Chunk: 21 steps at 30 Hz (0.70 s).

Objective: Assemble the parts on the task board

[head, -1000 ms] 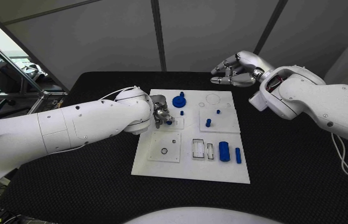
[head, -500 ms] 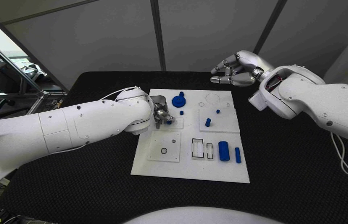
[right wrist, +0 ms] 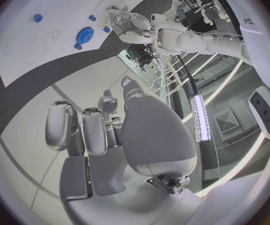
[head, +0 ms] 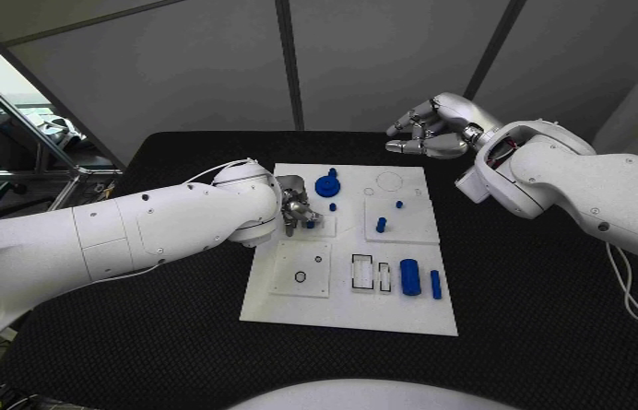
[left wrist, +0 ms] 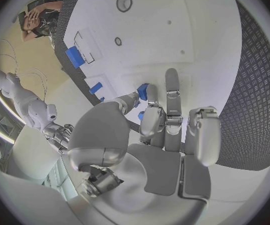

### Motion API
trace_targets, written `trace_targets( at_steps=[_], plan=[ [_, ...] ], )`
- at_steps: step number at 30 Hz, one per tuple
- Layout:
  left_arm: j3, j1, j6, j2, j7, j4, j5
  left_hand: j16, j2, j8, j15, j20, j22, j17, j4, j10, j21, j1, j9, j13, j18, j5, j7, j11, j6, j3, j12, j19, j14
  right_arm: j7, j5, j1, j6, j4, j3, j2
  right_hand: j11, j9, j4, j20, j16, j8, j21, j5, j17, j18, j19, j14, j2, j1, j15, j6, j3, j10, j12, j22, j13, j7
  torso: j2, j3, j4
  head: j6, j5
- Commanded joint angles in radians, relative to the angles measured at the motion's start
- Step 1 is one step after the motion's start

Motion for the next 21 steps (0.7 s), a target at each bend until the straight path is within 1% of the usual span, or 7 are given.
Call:
trace_targets(
  at_steps=[1,7,16,18,21],
  plan=[
    [0.001,0.001,-0.002,-0.001,0.002,-0.001,0.004,-0.003,0.000,-0.004,-0.002,-0.007,0.175,0.002,0.008,0.007,0.005,-0.010,0.002,0.002,-0.038,0.001,-0.001,0.003,0.007,-0.018,0.006,0.044,0.004,0.011,-0.002,0.002,0.003,0.001,0.001,0.000,-0.003,-0.002,0.001,-0.004,-0.006,0.005,-0.003,0.004,0.019,0.007,-0.003,0.048,0.006,-0.005,-0.007,0.005,-0.003,0.002,-0.005,-0.001,-0.001,0.001,0.000,0.0001,0.0011,-0.001,0.000],
    [0.001,0.001,0.000,-0.001,0.002,-0.005,0.004,-0.003,0.001,-0.005,-0.002,-0.007,0.176,0.002,0.015,0.007,0.006,-0.012,0.002,0.002,-0.038,0.001,-0.001,0.003,0.009,-0.035,0.006,0.045,0.004,0.011,-0.002,0.002,0.003,0.001,0.001,0.000,-0.003,-0.002,0.002,-0.004,-0.008,0.005,-0.004,0.004,0.017,0.007,-0.004,0.048,0.006,-0.007,-0.007,0.005,-0.004,0.002,-0.006,-0.002,-0.002,0.001,0.000,-0.0002,0.0005,-0.002,0.000],
    [0.003,0.001,0.002,-0.003,0.002,-0.009,0.007,-0.003,-0.001,-0.007,-0.002,-0.007,0.178,0.003,0.030,0.008,0.006,-0.014,0.003,0.003,-0.038,0.002,-0.001,0.003,0.012,-0.070,0.007,0.046,0.004,0.011,-0.002,0.002,0.003,0.001,0.001,-0.003,-0.003,-0.002,0.004,-0.004,-0.009,0.005,-0.005,0.005,0.015,0.008,-0.005,0.047,0.006,-0.009,-0.007,0.005,-0.005,0.003,-0.005,-0.003,-0.001,0.001,0.000,0.0004,0.0004,-0.002,0.000],
    [0.007,0.001,0.004,-0.005,0.002,-0.009,0.007,-0.003,-0.003,-0.008,-0.002,-0.007,0.178,0.003,0.037,0.008,0.006,-0.015,0.003,0.003,-0.038,0.002,-0.001,0.003,0.013,-0.087,0.007,0.046,0.004,0.011,-0.002,0.002,0.002,0.002,0.001,-0.004,-0.003,-0.002,0.004,-0.004,-0.009,0.005,-0.005,0.005,0.015,0.008,-0.005,0.047,0.006,-0.009,-0.007,0.005,-0.005,0.003,-0.005,-0.003,-0.001,0.001,0.000,0.0003,0.0002,-0.002,0.000],
    [0.015,0.001,0.006,-0.006,0.002,-0.009,0.008,-0.003,-0.007,-0.010,-0.002,-0.007,0.179,0.004,0.051,0.008,0.006,-0.016,0.004,0.004,-0.038,0.001,-0.001,0.003,0.014,-0.118,0.007,0.046,0.004,0.011,-0.002,0.002,0.002,0.002,0.001,-0.005,-0.003,-0.002,0.004,-0.004,-0.009,0.005,-0.005,0.005,0.015,0.008,-0.005,0.047,0.006,-0.009,-0.007,0.005,-0.005,0.003,-0.005,-0.003,-0.001,0.001,0.000,0.0005,0.0009,-0.001,-0.001]
  ],
)
